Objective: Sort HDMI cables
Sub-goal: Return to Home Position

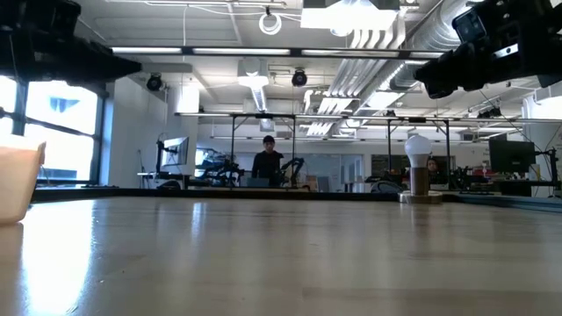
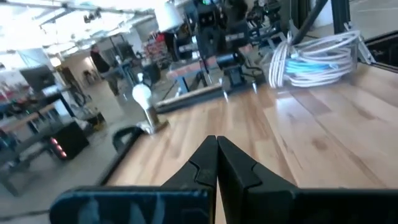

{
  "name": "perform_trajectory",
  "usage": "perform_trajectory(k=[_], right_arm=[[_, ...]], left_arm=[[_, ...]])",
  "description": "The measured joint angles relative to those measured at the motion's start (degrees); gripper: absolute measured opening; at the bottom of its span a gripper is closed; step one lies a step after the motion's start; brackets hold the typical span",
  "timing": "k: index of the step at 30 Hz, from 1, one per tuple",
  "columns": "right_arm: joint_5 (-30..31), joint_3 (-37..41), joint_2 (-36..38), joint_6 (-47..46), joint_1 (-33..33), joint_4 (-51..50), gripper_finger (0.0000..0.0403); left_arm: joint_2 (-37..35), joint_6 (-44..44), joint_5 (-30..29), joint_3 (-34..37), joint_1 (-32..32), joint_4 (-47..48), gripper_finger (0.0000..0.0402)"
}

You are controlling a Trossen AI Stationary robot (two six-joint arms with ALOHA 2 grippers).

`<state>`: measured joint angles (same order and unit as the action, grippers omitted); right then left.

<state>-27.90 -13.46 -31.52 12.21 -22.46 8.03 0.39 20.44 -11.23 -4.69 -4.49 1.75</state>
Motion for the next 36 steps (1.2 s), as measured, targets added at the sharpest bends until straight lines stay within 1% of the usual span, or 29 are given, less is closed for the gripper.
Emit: perform_trajectory(k=[4, 7, 11, 15, 20, 23, 29, 36], right_arm=[[0.02, 0.68, -0.01, -0.4, 0.0, 0.35, 0.0], [0.08, 1.73, 0.01, -0.44, 0.0, 2.68, 0.0], [0.55, 5.4, -0.61, -1.8, -0.02, 10.11, 0.0], [2.4, 9.49, -1.79, -3.24, -0.02, 16.88, 0.0], [2.84, 12.92, -2.82, -3.43, 0.0, 21.62, 0.0], [2.77, 12.9, -3.0, -3.44, -0.02, 21.08, 0.0], [0.44, 12.9, -2.96, -3.98, 0.0, 21.03, 0.0], [-2.16, 12.9, -0.87, -6.02, 0.02, 20.87, 0.0]], left_arm=[[0.03, -1.96, 1.04, 3.55, 0.0, -4.16, 0.0], [0.0, -2.31, 2.12, 3.79, 0.02, -5.05, 0.0], [0.01, -2.32, 2.57, 3.83, 0.02, -5.12, 0.0], [0.01, -2.31, 2.81, 3.85, 0.02, -4.15, 0.0], [0.01, -2.31, 2.93, 3.92, 0.02, -3.81, 0.0], [0.01, -2.31, 3.11, 3.94, 0.0, -3.75, 0.0], [0.01, -2.23, 3.28, 3.98, 0.02, -3.75, 0.0], [0.03, -2.14, 4.45, 4.03, 0.02, -3.68, 0.0]])
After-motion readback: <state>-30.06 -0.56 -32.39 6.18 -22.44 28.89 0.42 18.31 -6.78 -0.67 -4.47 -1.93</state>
